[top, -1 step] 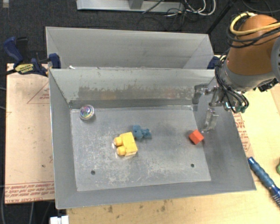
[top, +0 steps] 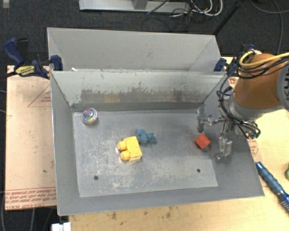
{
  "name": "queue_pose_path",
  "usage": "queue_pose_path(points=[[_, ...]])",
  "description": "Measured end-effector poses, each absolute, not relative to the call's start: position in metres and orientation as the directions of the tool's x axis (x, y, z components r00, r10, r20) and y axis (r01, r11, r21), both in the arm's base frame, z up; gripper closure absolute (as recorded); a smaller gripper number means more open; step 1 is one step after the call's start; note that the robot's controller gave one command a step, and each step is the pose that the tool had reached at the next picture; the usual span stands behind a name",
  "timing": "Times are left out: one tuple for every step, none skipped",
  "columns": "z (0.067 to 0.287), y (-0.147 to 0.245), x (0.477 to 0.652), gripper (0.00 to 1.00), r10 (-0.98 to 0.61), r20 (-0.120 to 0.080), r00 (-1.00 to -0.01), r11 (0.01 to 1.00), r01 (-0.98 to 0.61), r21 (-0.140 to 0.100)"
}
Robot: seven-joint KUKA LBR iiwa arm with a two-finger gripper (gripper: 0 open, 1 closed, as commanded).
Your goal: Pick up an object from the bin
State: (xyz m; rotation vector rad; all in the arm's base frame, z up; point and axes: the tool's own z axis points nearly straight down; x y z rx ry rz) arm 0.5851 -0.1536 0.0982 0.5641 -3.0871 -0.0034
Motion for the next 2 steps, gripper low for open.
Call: queue_pose_path(points=[[0.0695,-0.1446,0.6124,0.0,-0.159,-0.005,-0.987,0.987,-0.159,0.002],[0.0706,-0.1454,0.6126,1.0,-0.16,-0.005,-0.987,0.987,-0.16,0.0]])
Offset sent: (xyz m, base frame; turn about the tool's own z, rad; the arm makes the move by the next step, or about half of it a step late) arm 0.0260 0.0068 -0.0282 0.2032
